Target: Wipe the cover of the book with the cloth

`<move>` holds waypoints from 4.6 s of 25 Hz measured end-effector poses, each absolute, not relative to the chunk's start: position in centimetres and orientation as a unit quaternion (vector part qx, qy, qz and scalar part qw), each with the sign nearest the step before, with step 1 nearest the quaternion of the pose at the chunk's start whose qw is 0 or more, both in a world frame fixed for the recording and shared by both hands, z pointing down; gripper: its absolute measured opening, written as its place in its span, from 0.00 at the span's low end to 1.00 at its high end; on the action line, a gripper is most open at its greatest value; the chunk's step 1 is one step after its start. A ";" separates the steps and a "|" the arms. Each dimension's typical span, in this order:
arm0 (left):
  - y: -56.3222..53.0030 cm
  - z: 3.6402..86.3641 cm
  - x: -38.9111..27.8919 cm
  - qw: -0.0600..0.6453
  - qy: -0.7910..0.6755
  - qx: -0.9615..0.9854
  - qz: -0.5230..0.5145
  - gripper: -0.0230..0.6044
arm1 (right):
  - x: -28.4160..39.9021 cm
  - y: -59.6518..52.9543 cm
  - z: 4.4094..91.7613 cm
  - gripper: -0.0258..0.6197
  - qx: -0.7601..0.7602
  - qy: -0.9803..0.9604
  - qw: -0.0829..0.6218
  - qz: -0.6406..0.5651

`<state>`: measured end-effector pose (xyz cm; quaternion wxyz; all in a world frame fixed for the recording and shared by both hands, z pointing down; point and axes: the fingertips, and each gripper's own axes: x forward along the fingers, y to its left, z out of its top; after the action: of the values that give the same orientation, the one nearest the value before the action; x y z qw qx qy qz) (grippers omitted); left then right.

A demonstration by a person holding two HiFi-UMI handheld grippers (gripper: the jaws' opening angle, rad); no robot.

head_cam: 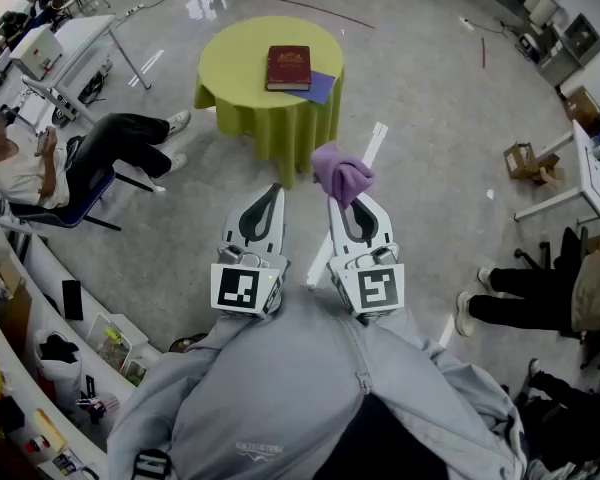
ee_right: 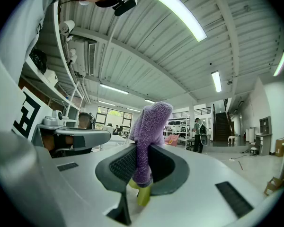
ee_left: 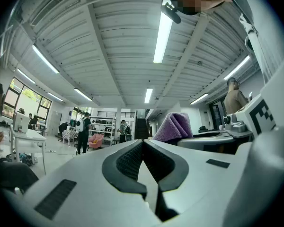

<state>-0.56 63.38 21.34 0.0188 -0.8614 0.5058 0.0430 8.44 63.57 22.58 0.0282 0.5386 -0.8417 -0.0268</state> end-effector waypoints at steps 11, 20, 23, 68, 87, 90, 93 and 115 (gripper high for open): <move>61.1 21.0 1.8 0.023 0.519 -0.853 0.044 0.07 | 11.2 61.0 22.5 0.15 0.529 -0.849 0.001 -0.016; 60.0 21.7 1.7 0.017 0.539 -0.841 0.037 0.07 | 11.5 59.7 22.9 0.15 0.509 -0.860 -0.022 -0.019; 59.1 21.9 1.4 0.014 0.541 -0.840 0.036 0.07 | 11.4 59.0 23.2 0.15 0.510 -0.860 -0.019 -0.016; 27.3 25.4 -6.8 -0.027 0.459 -0.887 0.035 0.07 | 3.1 28.9 26.2 0.15 0.577 -0.817 0.019 -0.005; 15.9 25.9 -5.3 -0.024 0.475 -0.879 0.040 0.07 | 4.4 16.9 26.6 0.15 0.558 -0.830 0.016 -0.013; 12.8 26.3 -4.8 -0.028 0.482 -0.875 0.038 0.07 | 4.7 13.6 27.3 0.15 0.549 -0.836 0.021 -0.007; 9.6 26.7 -4.3 -0.033 0.489 -0.871 0.035 0.07 | 5.1 10.2 27.6 0.15 0.539 -0.842 0.024 -0.003; -5.4 28.2 -1.8 -0.046 0.556 -0.830 0.013 0.07 | 6.9 -6.2 30.0 0.15 0.441 -0.896 0.043 0.019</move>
<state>-1.81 -5.40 28.16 -0.0456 -0.8296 0.5564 0.0133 6.87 -6.19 30.00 0.0431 0.4412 -0.8961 0.0193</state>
